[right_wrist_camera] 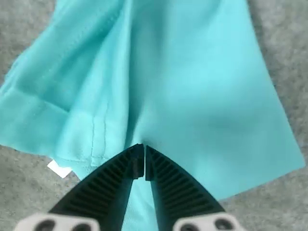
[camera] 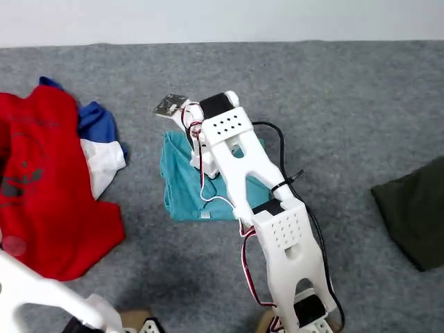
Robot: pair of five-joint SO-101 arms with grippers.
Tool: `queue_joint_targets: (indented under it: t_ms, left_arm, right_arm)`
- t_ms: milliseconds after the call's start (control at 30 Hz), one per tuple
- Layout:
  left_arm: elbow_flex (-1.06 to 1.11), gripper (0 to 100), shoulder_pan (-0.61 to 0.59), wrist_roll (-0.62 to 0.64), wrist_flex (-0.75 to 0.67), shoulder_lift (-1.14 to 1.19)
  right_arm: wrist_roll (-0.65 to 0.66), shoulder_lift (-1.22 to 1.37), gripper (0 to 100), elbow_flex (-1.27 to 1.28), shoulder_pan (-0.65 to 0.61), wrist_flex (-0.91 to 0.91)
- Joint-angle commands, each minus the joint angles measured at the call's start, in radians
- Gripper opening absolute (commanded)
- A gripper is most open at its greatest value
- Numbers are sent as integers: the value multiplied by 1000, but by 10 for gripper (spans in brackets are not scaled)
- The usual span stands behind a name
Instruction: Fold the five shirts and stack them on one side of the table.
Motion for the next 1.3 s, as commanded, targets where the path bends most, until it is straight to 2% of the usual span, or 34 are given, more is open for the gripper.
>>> queue_joint_targets:
  t_ms: [0, 300, 433, 933, 1067, 1267]
  left_arm:
    - [-2, 2, 6, 0, 0, -32]
    - [-2, 2, 6, 0, 0, -32]
    - [-2, 2, 6, 0, 0, -32]
    - [-2, 2, 6, 0, -2, -31]
    - [-2, 2, 6, 0, -2, -31]
    - [-2, 2, 6, -3, -2, -29]
  right_arm:
    - [9, 5, 10, -6, -70, 8]
    - [3, -33, 10, -123, -274, 35]
    - [5, -82, 10, -153, -271, 36]
    - [6, -117, 10, -43, -131, 36]
    - [3, -54, 10, -8, -147, 36]
    - [-21, -22, 10, -8, -274, 30]
